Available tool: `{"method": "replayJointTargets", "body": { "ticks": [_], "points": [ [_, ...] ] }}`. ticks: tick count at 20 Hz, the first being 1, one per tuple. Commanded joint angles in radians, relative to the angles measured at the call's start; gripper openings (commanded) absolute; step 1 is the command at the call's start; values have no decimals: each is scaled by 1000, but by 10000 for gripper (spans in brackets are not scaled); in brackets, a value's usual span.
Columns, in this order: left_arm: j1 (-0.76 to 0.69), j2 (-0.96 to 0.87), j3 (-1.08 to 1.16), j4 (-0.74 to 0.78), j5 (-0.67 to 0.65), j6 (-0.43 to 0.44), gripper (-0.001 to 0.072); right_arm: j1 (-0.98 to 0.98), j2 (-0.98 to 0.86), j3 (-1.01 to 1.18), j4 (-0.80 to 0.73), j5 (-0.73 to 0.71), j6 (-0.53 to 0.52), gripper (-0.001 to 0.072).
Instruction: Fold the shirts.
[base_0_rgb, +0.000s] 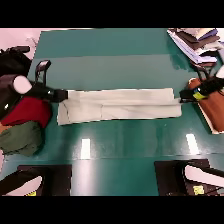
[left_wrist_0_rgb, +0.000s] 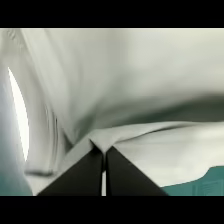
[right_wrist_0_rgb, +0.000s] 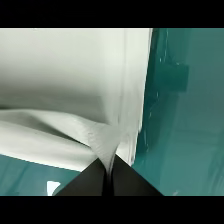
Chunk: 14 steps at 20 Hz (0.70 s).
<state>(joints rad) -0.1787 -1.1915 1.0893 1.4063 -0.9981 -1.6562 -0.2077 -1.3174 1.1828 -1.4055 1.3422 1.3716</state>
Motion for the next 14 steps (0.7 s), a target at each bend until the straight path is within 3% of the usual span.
{"method": "replayJointTargets", "body": {
  "ticks": [1, 3, 4, 5, 6, 7, 8, 9, 10, 11, 14],
  "points": [
    [21, -183, 144, -40, 44, 76, 24, 39, -166, 156, 0, 2, 16, 19],
    [21, -228, 169, -53, 54, 79, 26, 38, -221, 221, 39, 3, 15, 51],
    [22, -230, 170, -51, 60, 79, 173, 27, -238, 251, 81, -9, 15, 251],
    [22, -228, 174, -53, 60, 77, 521, 10, -246, 277, 126, -20, 13, 402],
    [22, -227, 190, -52, 33, 75, 637, -10, -247, 298, 181, -27, -16, 413],
    [21, -227, 210, -53, -6, 75, 639, -33, -246, 309, 233, -19, -56, 413],
    [20, -227, 232, -62, -50, 75, 637, -64, -241, 304, 269, 0, -96, 414],
    [18, -227, 246, -91, -79, 76, 479, -98, -231, 277, 290, 12, -115, 418],
    [18, -227, 249, -159, -93, 86, 154, -137, -219, 232, 300, 19, -129, 502],
    [18, -229, 249, -227, -94, 118, 35, -177, -215, 183, 314, 20, -136, 569],
    [-21, -230, 248, -382, -20, 146, 24, -291, -234, 40, 386, 26, -171, 567]
  ]
}}
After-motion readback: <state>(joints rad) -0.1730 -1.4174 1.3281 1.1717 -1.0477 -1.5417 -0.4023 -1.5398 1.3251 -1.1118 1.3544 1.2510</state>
